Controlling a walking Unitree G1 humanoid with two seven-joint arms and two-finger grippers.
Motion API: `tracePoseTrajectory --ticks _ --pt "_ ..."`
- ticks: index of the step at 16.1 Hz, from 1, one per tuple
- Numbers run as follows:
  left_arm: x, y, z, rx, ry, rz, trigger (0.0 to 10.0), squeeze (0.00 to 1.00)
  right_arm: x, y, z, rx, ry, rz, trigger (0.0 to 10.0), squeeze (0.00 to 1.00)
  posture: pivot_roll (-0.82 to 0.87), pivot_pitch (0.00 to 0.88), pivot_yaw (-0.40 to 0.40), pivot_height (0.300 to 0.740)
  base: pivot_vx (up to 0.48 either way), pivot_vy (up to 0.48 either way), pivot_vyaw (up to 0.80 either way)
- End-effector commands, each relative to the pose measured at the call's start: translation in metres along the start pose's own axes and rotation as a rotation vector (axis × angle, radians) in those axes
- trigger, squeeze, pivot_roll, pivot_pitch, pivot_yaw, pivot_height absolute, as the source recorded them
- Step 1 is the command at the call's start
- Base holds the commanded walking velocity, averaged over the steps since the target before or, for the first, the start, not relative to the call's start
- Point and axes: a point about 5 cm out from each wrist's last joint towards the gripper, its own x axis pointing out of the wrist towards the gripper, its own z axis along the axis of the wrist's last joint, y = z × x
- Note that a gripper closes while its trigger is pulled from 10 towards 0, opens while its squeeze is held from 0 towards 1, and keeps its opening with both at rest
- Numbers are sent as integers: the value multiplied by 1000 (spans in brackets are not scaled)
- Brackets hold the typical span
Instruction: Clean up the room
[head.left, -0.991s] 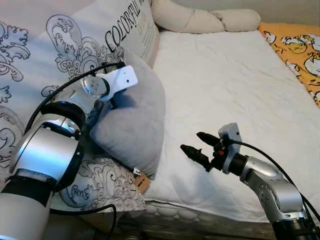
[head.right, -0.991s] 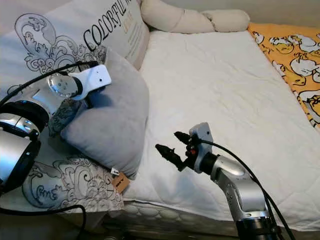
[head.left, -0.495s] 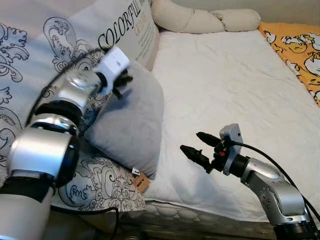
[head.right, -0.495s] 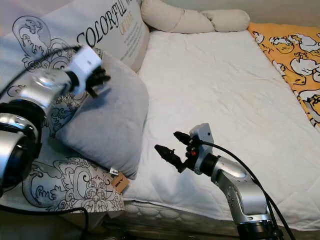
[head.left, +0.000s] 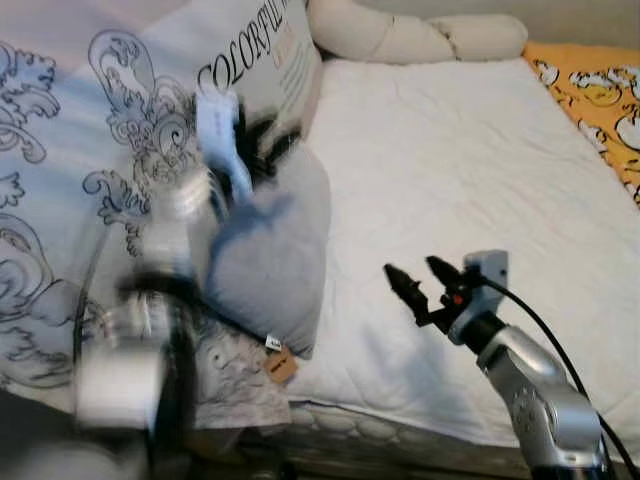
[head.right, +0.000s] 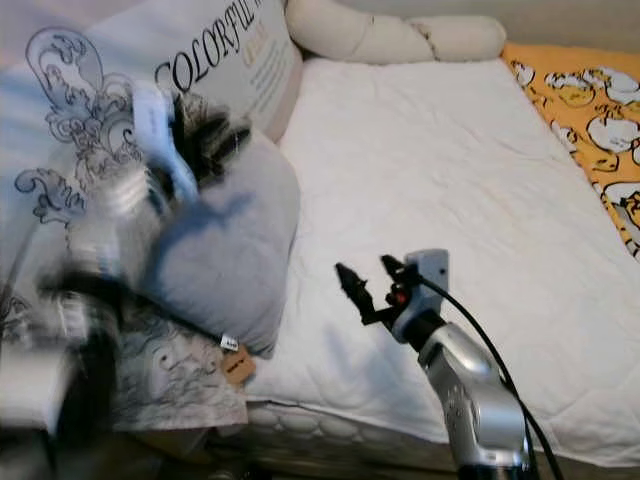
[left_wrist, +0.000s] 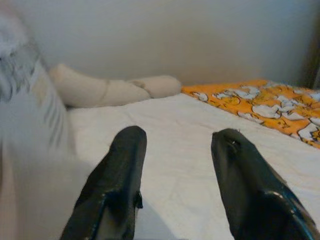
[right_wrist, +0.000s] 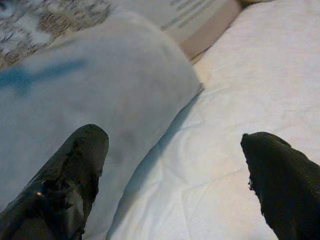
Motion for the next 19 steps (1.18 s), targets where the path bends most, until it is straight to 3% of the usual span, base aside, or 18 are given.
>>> tracePoseTrajectory --ticks 1,4,5,6,10,12,13,14,19 --pt "1 -4 17 39 -55 20 10000 1000 -2 0 7 -2 -46 -32 10000 1000 -59 0 47 740 0 0 0" --pt "-34 -19 -17 159 57 97 10000 1000 -5 -2 0 21 -45 -145 10000 1000 -54 0 47 740 0 -180 0" --pt "-60 -22 -35 153 128 172 10000 1000 -8 -3 -2 -4 -35 -183 10000 1000 -59 0 45 740 0 -356 0" --pt "-73 -20 -42 138 156 228 10000 1000 -9 -3 -3 -15 -33 -198 10000 1000 -61 0 41 740 0 -352 0" --pt "-113 -22 -58 164 266 353 10000 1000 -7 -15 5 -87 -70 -295 10000 1000 -40 0 8 740 0 -396 0" --pt "-115 -24 -53 150 256 410 10000 1000 -5 -20 4 -36 -70 -370 10000 1000 -26 0 -8 740 0 -426 0" --pt "-115 -24 -51 153 254 415 10000 1000 -3 -22 0 -25 -20 -402 10000 1000 -22 0 -11 740 0 -424 0" --pt "-116 -24 -52 162 263 416 10000 1000 -2 -23 -3 -54 -4 -416 10000 1000 -24 0 -8 740 0 -420 0" --pt "-121 -24 -55 160 306 453 10000 1000 16 -15 2 -88 -104 -354 10000 1000 36 0 -41 740 0 -410 0"
